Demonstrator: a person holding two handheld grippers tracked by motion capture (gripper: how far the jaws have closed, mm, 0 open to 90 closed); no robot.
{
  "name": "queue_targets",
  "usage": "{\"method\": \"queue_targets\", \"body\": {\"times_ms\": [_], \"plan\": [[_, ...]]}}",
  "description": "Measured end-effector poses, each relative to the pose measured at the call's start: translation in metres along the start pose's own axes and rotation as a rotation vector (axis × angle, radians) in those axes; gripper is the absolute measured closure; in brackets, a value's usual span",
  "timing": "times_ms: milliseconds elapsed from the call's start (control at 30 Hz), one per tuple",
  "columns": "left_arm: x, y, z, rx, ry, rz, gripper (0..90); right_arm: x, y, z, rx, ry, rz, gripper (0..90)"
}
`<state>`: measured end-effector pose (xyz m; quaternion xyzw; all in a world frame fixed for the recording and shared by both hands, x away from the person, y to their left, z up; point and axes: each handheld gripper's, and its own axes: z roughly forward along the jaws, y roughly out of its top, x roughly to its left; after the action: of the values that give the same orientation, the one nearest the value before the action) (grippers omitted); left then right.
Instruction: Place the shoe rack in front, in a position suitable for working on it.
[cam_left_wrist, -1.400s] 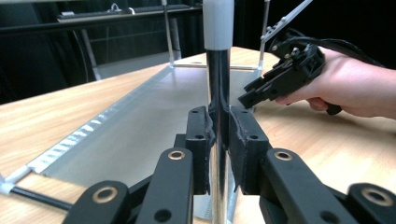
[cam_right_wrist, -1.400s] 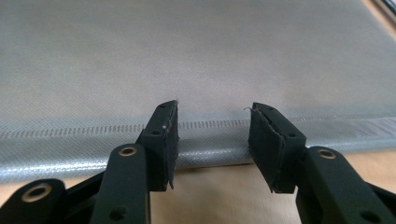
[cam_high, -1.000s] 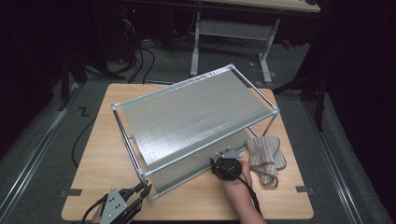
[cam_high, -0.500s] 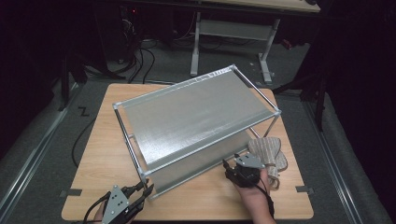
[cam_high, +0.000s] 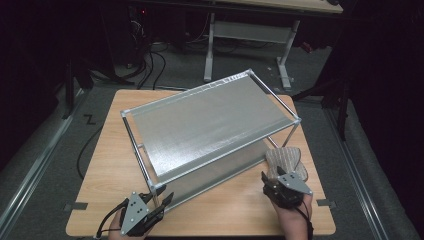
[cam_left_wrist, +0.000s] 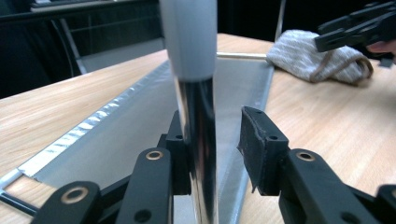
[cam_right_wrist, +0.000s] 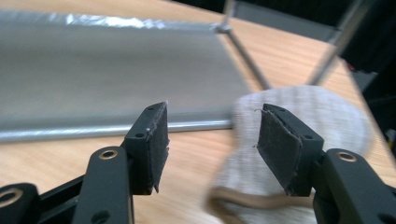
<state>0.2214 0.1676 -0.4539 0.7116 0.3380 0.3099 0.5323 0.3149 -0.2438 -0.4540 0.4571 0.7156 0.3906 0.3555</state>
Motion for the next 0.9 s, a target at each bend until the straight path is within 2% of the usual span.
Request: {"method": "queue_targets", "body": {"times_ms": [67, 133, 167, 267, 367, 433, 567, 700, 800, 900], "plan": [[0.001, -0.003, 0.000, -0.002, -0.009, -0.015, 70.0, -0.011, -0.001, -0.005, -0.015, -0.024, 0.027, 42.3], [0.002, -0.004, -0.002, 0.012, -0.006, 0.013, 70.9, -0.022, -0.004, -0.007, -0.014, -0.050, 0.051, 41.8], [0.003, -0.005, -0.003, 0.014, -0.006, 0.018, 71.9, -0.026, -0.005, -0.008, -0.008, -0.066, 0.056, 41.6], [0.005, -0.012, -0.006, 0.032, -0.015, -0.004, 73.9, -0.039, -0.012, -0.007, 0.010, -0.100, 0.085, 40.3], [0.006, -0.012, -0.006, 0.042, -0.022, 0.007, 72.6, -0.049, -0.018, -0.001, 0.049, -0.113, 0.126, 39.7], [0.007, -0.013, -0.003, 0.066, -0.037, -0.008, 66.5, -0.053, -0.023, 0.002, 0.064, -0.125, 0.134, 39.2], [0.007, -0.016, -0.002, 0.062, -0.021, -0.004, 59.9, -0.060, -0.027, 0.007, 0.087, -0.122, 0.163, 34.6], [0.011, -0.018, -0.003, 0.049, -0.019, -0.029, 55.9, -0.060, -0.027, 0.011, 0.096, -0.112, 0.160, 32.5], [0.013, -0.019, -0.004, 0.046, -0.014, -0.031, 51.8, -0.059, -0.025, 0.015, 0.102, -0.114, 0.152, 33.4], [0.015, -0.021, -0.004, 0.055, -0.032, -0.036, 47.3, -0.057, -0.025, 0.020, 0.113, -0.112, 0.151, 35.0]]}}
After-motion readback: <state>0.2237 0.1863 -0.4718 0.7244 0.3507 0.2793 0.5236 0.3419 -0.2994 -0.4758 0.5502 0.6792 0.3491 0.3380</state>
